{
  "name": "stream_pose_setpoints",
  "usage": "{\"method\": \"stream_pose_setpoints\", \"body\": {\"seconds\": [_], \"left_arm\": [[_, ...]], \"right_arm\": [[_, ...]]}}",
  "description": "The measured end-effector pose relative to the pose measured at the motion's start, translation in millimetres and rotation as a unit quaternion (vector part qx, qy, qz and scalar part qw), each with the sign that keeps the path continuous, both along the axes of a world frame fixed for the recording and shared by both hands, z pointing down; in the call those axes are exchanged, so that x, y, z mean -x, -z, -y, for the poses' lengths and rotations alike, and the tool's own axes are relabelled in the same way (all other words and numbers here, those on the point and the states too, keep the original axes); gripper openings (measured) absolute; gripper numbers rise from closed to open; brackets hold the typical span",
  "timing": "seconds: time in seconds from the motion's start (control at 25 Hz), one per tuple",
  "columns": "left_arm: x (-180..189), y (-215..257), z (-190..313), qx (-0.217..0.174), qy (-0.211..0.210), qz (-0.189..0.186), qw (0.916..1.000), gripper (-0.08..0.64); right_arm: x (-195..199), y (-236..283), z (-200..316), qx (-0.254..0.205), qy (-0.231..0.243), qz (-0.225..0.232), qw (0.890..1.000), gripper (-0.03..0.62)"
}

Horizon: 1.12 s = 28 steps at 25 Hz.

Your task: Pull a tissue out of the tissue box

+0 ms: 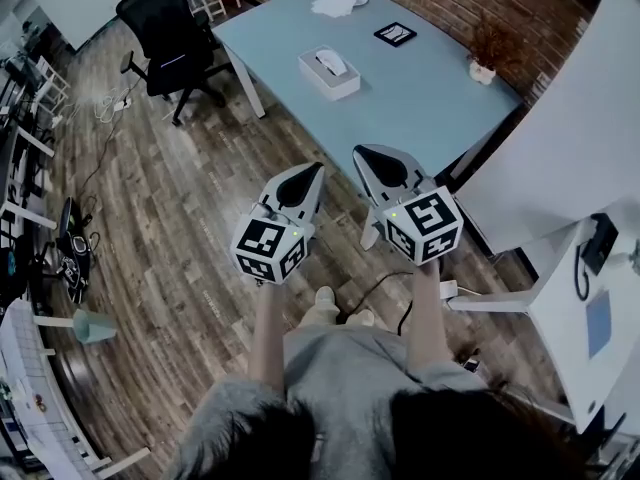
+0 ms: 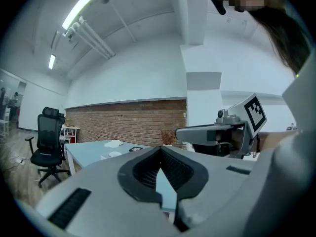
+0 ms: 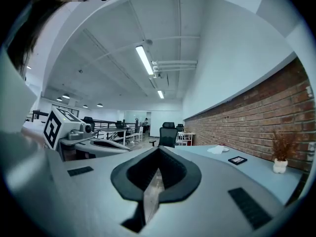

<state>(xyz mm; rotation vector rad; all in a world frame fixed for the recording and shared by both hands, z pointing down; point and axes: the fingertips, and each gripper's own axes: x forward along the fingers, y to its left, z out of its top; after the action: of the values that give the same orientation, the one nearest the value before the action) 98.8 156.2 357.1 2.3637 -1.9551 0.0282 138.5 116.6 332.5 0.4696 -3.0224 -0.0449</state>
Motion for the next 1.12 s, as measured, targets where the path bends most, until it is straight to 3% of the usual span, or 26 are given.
{"method": "stream_pose_setpoints", "body": {"seconds": [0.6,0.84,1.12], "left_arm": [[54,2,32,-0.019,-0.015,-0.015,0.9996,0.003],[69,-13,37,-0.006,-0.016,-0.014,0.9998,0.003],[88,-17,49,-0.003,-0.009,-0.024,0.9997,0.003]], "right_arm": [[52,-6,32,0.007,-0.02,0.005,1.0,-0.002],[71,-27,36,0.02,-0.011,-0.012,1.0,-0.002],[91,-29,55,0.041,-0.003,-0.002,0.999,-0.002]]}}
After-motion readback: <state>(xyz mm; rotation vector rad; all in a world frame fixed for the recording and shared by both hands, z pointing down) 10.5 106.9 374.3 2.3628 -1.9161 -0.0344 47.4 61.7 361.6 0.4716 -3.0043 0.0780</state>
